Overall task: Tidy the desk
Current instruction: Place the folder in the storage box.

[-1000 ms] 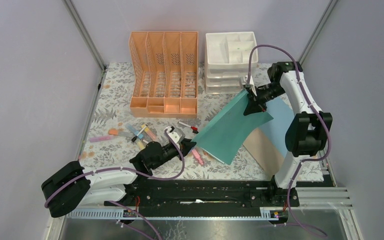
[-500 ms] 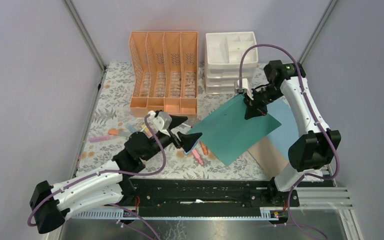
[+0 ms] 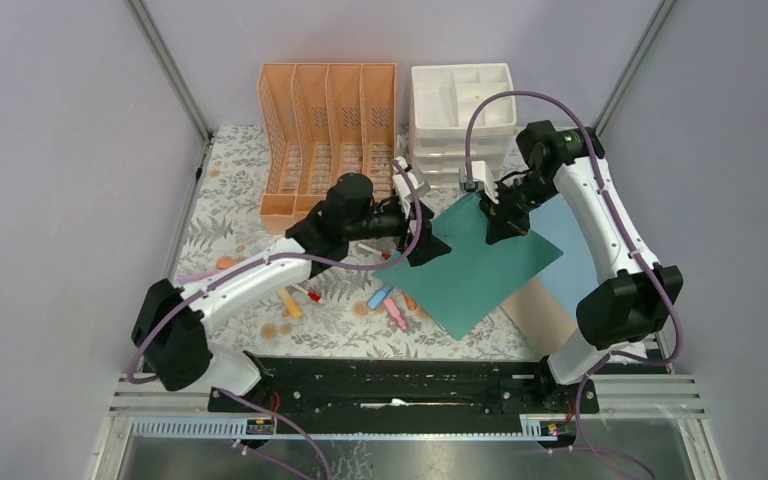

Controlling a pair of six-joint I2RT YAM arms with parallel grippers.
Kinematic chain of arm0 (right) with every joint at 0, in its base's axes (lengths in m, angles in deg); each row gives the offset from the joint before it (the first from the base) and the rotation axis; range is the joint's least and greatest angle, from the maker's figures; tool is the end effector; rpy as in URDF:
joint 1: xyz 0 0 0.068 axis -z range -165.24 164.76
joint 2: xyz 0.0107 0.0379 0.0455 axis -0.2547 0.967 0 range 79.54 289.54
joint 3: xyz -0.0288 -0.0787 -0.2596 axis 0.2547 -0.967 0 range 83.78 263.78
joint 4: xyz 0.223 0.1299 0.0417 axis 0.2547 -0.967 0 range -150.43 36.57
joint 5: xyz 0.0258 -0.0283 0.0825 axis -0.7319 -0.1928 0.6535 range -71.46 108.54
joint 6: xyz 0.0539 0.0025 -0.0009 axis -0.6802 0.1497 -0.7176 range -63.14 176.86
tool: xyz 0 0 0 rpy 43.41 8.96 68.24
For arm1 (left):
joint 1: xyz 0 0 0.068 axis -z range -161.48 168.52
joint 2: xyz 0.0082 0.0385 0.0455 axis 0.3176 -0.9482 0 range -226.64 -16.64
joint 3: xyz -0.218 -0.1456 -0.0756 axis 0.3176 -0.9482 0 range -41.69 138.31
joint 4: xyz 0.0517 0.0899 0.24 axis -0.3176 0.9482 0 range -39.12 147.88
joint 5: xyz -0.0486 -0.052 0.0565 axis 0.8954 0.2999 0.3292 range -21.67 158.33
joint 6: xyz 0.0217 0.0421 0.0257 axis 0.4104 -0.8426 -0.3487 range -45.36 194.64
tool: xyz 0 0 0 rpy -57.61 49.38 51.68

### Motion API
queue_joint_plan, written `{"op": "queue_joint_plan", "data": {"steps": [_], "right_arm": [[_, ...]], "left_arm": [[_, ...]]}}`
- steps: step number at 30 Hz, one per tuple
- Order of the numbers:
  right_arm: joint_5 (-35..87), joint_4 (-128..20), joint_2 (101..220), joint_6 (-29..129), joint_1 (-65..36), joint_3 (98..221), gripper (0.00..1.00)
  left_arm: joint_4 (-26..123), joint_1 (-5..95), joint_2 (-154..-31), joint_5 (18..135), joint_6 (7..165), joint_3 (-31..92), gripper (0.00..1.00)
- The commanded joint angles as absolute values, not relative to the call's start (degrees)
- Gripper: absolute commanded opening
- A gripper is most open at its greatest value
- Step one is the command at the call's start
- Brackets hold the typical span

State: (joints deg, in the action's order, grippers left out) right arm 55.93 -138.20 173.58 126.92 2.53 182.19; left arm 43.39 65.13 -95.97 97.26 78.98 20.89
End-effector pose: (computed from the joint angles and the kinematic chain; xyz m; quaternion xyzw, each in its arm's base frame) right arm 0.2840 0.0837 0.3544 -0.6412 0.6932 0.2412 0.2238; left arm 0.2120 -0.2492 0.3429 0.4170 0.6297 -0.4416 0.4844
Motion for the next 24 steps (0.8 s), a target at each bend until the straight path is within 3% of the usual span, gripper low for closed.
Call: {"op": "queue_joint_plan", "data": {"steps": [1, 6, 8, 9, 11, 14, 17, 18, 21, 23, 24], "right_arm": [[57.0, -138.3, 170.3, 126.8, 1.8, 184.0, 0.00], [57.4, -138.3, 170.8, 127.0, 1.5, 183.8, 0.00], [57.2, -138.4, 171.1, 126.9, 1.3, 183.6, 0.00], [57.2, -138.3, 171.1, 127.0, 1.2, 183.5, 0.00], [57.0, -138.3, 171.2, 126.9, 1.2, 183.3, 0.00], [56.9, -138.3, 171.1, 126.9, 1.2, 183.1, 0.00], [57.0, -138.3, 170.6, 126.7, 1.1, 183.1, 0.00], [57.0, -138.3, 170.5, 126.6, 1.1, 183.1, 0.00], [57.6, -138.3, 169.8, 125.6, 1.1, 183.4, 0.13], [58.1, -138.1, 169.3, 123.8, 1.1, 183.8, 0.31], [58.2, -137.8, 169.0, 122.2, 1.2, 184.2, 0.46]], "left_arm": [[48.7, 63.5, -99.2, 104.8, 75.4, 26.7, 0.99], [52.6, 63.3, -105.0, 112.8, 73.2, 31.3, 0.98], [53.9, 63.3, -107.6, 116.1, 73.2, 33.4, 0.91], [54.6, 63.4, -108.6, 117.2, 73.2, 34.4, 0.84], [56.0, 63.4, -110.4, 118.5, 73.1, 36.2, 0.60], [56.6, 63.5, -111.7, 119.4, 72.5, 37.5, 0.42], [58.3, 63.5, -111.7, 119.3, 71.1, 38.3, 0.05], [58.6, 63.5, -111.4, 118.6, 71.0, 38.3, 0.00], [57.0, 63.5, -108.8, 116.0, 72.1, 36.4, 0.00], [54.9, 63.5, -106.3, 115.1, 73.5, 33.6, 0.00], [53.7, 63.5, -104.8, 114.5, 74.3, 32.0, 0.00]]}}
